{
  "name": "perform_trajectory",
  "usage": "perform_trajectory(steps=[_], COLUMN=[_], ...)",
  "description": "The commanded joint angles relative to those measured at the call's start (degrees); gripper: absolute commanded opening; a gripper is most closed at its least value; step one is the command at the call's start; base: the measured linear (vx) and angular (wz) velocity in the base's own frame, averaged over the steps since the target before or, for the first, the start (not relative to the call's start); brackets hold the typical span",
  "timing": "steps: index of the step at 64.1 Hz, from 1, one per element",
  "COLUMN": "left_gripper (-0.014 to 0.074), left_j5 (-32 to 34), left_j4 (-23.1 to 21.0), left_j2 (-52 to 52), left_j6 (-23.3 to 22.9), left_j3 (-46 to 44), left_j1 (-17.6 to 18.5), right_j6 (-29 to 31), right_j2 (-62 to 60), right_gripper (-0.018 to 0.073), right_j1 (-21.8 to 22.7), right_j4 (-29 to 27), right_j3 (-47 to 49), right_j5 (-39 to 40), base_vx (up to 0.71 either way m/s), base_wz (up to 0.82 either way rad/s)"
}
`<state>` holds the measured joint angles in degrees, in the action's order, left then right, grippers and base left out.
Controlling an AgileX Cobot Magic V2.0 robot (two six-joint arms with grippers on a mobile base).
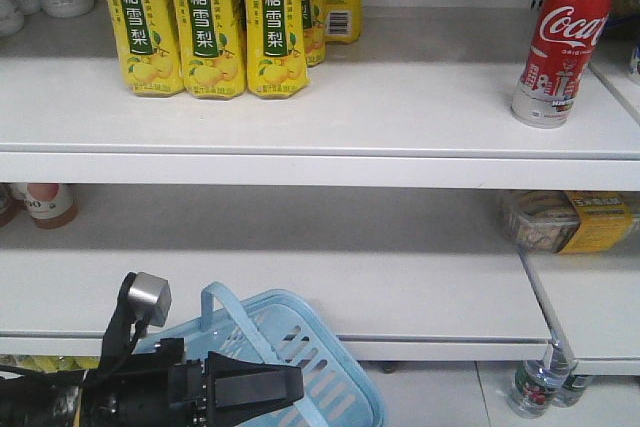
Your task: Place coke in basket with both arms
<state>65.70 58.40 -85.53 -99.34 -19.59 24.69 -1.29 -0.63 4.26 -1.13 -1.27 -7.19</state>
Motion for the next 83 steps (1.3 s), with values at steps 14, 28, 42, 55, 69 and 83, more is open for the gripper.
perform_trajectory(steps=[14, 28, 42, 55, 69, 83], left_gripper=[-0.0006, -0.0006, -0.0006, -0.0006, -0.0006, -0.0006], left_j5=[13.1, 13.1, 13.1, 13.1, 13.1, 13.1], left_j4=[-2.8, -2.8, -2.8, -2.8, -2.8, -2.8], left_j2=[2.0, 2.0, 2.0, 2.0, 2.0, 2.0], left_j6=[0.5, 0.5, 0.5, 0.5, 0.5, 0.5], left_j3=[-0.9, -0.9, -0.9, -0.9, -0.9, -0.9], left_j1=[0.4, 0.4, 0.4, 0.4, 0.4, 0.4], right_j6=[1.3, 2.3, 2.5, 2.9, 3.0, 3.0], right_j2=[11.0, 22.8, 27.6, 28.0, 28.0, 28.0], right_gripper=[-0.0010, -0.0010, -0.0010, -0.0006, 0.0055, 0.0220], right_j1=[0.2, 0.2, 0.2, 0.2, 0.2, 0.2], right_j4=[-0.2, -0.3, -0.1, -0.4, -0.3, -0.1], right_j3=[13.7, 24.0, 26.6, 26.5, 26.5, 26.5], right_j5=[-0.9, -3.9, -0.4, 0.1, -0.1, -1.3], base_vx=[0.00, 0.00, 0.00, 0.00, 0.00, 0.00], base_wz=[0.00, 0.00, 0.00, 0.00, 0.00, 0.00])
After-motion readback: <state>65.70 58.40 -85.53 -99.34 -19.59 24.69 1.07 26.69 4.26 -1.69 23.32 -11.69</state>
